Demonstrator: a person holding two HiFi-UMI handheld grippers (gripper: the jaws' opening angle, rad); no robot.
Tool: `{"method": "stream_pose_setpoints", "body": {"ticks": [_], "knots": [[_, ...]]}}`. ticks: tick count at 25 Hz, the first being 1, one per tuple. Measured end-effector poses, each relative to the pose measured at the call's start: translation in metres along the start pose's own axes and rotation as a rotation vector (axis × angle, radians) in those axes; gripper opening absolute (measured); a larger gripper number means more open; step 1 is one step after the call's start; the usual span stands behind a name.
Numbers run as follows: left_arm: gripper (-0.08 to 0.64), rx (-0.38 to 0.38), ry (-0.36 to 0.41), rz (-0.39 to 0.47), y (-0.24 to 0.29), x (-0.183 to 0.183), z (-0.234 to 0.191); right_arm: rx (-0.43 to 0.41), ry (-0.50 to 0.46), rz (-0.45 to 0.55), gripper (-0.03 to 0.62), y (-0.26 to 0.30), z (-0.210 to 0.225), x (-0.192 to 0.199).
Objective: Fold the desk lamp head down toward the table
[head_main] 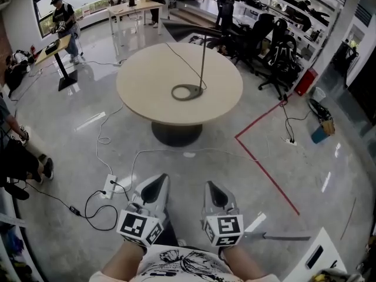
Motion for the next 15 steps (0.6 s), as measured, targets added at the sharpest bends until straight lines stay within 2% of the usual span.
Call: {"method": "stream_pose_setpoints", "body": {"ticks": [3,10,15], "knots": [[0.005,0.003,-0.003,-0.004,0.019,-0.004,-0.016,-0.001,-0.061,0.019,0.009,0.019,0.0,-0.01],[0.005,0.043,-0.003,-0.003,0.084,-0.019,-0.058,0.032,-0.028,0.005,0.009,0.085,0.024,-0.036],[0.005,0.086,-0.002,0.014,0.135,-0.041,-0.103,0.068,-0.101,0.015,0.009,0.144,0.029,-0.065]]}}
Point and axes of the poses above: the fingertips, and each gripper's own axes: y forward along the fingers, z to its right, x out of its underside, the point moved 9 cm from there along -y, backward along the fingers, and after that the axes turned 7 degrees about -x, right-handed, at the moved point
